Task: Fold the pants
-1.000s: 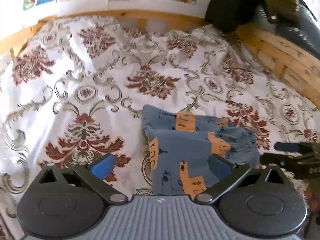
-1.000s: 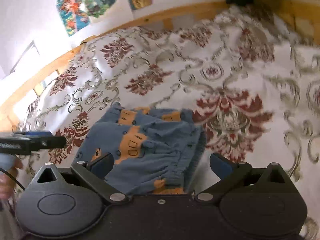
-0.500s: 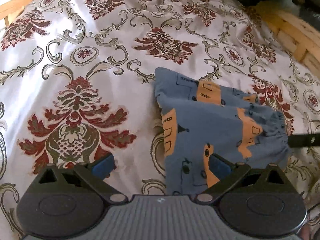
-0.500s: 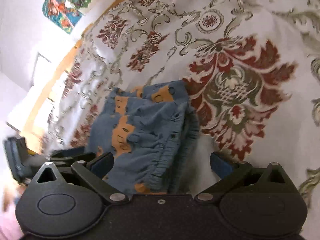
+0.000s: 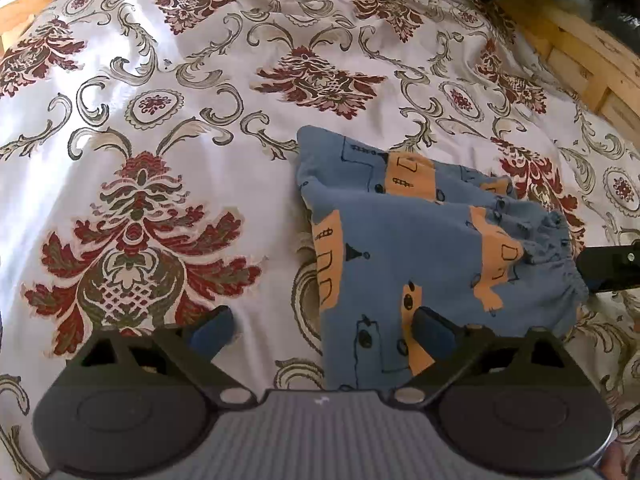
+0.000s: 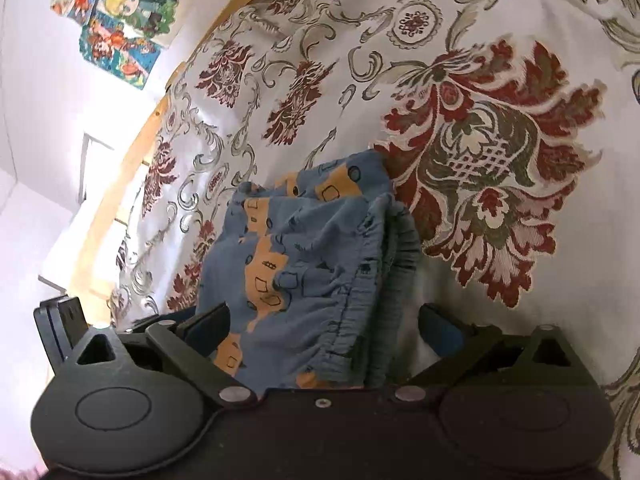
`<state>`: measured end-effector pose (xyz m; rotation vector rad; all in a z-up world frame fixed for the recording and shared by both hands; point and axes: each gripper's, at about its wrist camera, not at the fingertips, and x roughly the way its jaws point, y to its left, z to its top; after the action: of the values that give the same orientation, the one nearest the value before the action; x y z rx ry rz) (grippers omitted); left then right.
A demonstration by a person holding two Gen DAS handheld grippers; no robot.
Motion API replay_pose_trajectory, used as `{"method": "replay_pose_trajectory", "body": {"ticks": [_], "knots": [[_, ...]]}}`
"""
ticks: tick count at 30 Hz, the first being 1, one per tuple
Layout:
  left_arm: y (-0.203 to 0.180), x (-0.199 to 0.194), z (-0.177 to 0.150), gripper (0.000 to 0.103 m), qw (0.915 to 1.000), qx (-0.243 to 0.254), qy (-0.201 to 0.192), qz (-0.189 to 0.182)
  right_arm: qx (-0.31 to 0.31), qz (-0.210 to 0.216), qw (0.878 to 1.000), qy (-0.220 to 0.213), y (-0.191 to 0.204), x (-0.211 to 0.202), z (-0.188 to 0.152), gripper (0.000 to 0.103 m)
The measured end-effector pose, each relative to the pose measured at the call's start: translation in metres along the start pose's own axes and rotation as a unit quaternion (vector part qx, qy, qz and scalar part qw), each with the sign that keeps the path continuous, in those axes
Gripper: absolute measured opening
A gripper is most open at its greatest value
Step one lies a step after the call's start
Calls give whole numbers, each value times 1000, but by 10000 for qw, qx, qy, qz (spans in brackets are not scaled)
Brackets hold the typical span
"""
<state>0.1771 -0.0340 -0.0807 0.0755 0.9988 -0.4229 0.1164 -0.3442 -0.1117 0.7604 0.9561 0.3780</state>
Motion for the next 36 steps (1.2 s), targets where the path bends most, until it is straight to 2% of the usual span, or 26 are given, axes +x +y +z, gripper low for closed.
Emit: {"method": "replay_pose_trajectory", "body": {"ticks": [7,10,15,18,20,24,30,33,35,36], "knots": [[8,-1,3,69,9980,-264,215,-533,46,-105,9999,17,-2,-1,-2,71],[18,1,3,58,9943,-580,341,-826,27,-162,9999,51,-3,-1,-2,62],[32,3,4,42,9868,-996,444,-1194,1,-297,9995,51,-3,-1,-4,40],[35,2,4,33,9842,-1124,447,-1296,-59,-340,9994,1,-1,-2,-5,36],[36,1,4,27,9843,-1155,435,-1263,-229,-395,9990,-27,4,-2,-6,35],[38,2,4,24,9835,-1269,465,-1202,-862,-596,9945,-82,24,-1,-10,35],[32,2,4,23,9874,-1121,421,-1033,-2054,-1254,9706,-87,51,8,-23,35],[23,-1,3,24,9925,-800,277,-883,-1881,-1317,9732,-91,46,10,-23,41],[16,-3,3,25,9952,-573,211,-771,-1618,-1278,9785,-78,40,9,-19,53],[13,-3,3,26,9960,-478,189,-730,-1505,-1230,9809,-78,36,8,-18,56]]}}
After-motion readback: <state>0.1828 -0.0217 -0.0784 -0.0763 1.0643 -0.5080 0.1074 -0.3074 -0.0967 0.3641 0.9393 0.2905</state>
